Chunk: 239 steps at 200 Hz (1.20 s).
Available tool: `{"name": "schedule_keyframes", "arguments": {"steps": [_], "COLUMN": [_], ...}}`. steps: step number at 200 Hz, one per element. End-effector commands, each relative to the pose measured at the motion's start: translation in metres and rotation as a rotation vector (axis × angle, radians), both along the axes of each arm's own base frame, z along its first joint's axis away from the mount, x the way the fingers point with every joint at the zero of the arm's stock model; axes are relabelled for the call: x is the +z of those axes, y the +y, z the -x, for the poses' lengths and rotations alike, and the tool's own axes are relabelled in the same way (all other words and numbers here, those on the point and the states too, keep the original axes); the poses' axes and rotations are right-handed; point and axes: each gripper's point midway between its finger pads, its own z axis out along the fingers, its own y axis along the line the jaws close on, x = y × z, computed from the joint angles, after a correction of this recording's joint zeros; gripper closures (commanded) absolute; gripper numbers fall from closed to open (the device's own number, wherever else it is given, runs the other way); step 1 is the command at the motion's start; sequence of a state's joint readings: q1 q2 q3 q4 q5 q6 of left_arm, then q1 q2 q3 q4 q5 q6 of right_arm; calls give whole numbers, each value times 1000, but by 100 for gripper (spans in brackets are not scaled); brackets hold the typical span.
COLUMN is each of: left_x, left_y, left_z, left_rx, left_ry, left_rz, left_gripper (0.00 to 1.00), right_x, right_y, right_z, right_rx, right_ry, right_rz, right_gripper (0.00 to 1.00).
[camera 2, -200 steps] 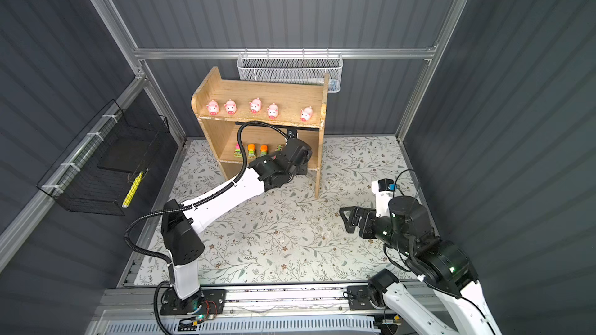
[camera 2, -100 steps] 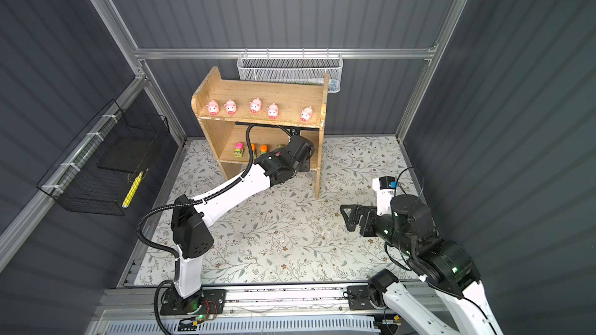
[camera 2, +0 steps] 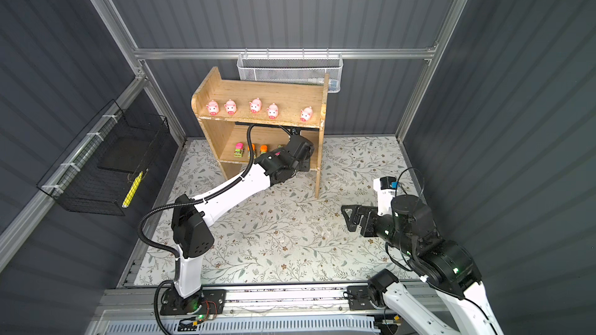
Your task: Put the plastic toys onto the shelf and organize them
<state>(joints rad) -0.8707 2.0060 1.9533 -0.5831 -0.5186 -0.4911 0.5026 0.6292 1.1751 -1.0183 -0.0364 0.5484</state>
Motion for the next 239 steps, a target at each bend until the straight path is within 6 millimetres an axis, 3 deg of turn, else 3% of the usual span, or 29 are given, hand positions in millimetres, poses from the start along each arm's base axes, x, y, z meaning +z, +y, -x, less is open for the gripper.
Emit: {"name": "schedule_keyframes", "arguments": {"steps": [1,60,103,135,163,205,234,239], "left_x": [18,30,39,35,33,34,39,27], "left_y": [3,14,17,19,20,20,62,77], "left_z": [2,12,25,37,59,115,150,156], "left_rx": [-22,-19,-38,-43,-61,-113,-87,-69], "left_ry": [-25,-42,-49,-22,-10,-17,-23,-13], "left_rz": [18,38,61,67,77,50,58,37], "left_gripper": [39,29,26,26,26,25,18,16], "right_x": [7,10,12,12,12,10,0,-4], "right_y": [-3,-4,-5,-5,-6,-4,-5,-7], "right_z": [0,2,4,6,9,7,0,-3], "right_rx": [-10,-14,-16,-16,-13,-8,-19,-30], "right_ry": [-21,-24,-24,-19,-18,-26,-45,-45], "right_rz": [5,-5,-16,-25,-24,-27,-5,8], "right_gripper": [1,1,1,1,1,1,1,1]}}
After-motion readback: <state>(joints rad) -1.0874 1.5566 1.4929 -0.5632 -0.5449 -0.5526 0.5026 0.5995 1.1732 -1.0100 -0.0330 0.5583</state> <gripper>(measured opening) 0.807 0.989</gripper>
